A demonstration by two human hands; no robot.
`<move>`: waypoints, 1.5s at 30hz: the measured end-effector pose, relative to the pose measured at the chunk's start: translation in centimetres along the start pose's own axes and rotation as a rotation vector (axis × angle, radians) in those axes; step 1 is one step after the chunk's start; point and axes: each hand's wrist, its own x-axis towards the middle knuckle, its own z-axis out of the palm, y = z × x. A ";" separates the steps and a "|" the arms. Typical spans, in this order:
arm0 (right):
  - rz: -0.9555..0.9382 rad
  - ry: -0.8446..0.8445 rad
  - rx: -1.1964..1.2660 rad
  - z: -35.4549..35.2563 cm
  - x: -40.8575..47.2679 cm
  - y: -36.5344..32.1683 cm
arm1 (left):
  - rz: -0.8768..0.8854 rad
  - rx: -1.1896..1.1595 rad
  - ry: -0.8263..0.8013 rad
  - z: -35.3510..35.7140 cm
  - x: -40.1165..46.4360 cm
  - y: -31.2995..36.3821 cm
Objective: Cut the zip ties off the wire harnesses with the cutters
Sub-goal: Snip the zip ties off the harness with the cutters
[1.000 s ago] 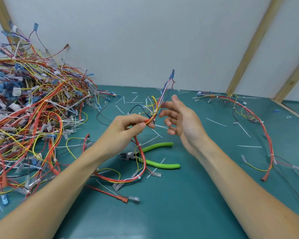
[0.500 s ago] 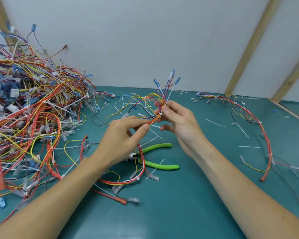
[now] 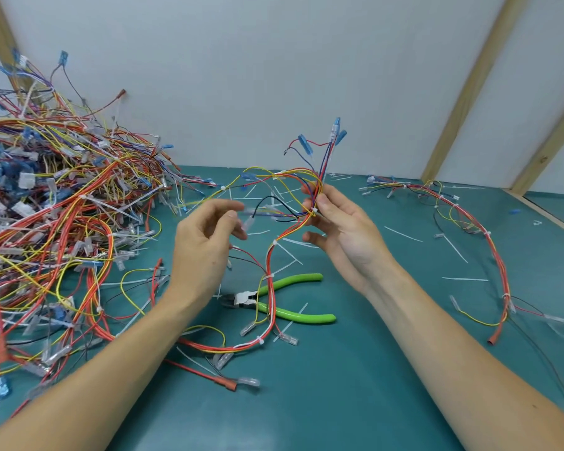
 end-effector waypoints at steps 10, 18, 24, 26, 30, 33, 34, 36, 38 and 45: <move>0.113 0.073 0.196 -0.3 0.1 -0.1 | 0.019 -0.006 0.194 -0.7 0.9 -0.2; 0.154 0.079 0.283 -0.6 0.2 -0.1 | -0.045 0.051 0.219 -0.8 1.3 -1.0; 0.212 0.087 0.495 -1.0 0.6 -0.2 | -0.187 0.013 0.341 -1.6 2.1 -1.8; 0.225 0.103 0.550 -1.1 0.6 -0.3 | -0.207 0.031 0.334 -1.9 2.3 -1.6; 0.244 0.110 0.597 -1.2 0.5 -0.5 | -0.195 -0.038 0.071 -1.2 1.8 -0.9; 0.253 0.128 0.620 -1.5 0.5 -0.7 | -0.084 0.011 0.041 -0.9 1.5 -0.4; 0.252 0.136 0.632 -1.8 0.6 -0.8 | -0.079 0.001 0.036 -1.0 1.6 -0.3; 0.246 0.152 0.651 -2.3 0.7 -1.1 | -0.138 -0.065 -0.013 -1.5 1.9 0.1; 0.242 0.168 0.655 -2.9 0.8 -1.3 | -0.205 -0.100 -0.097 -2.1 2.1 0.3; 0.216 0.205 0.797 -5.2 1.4 -1.5 | -0.068 -0.144 -0.260 -2.6 2.0 1.0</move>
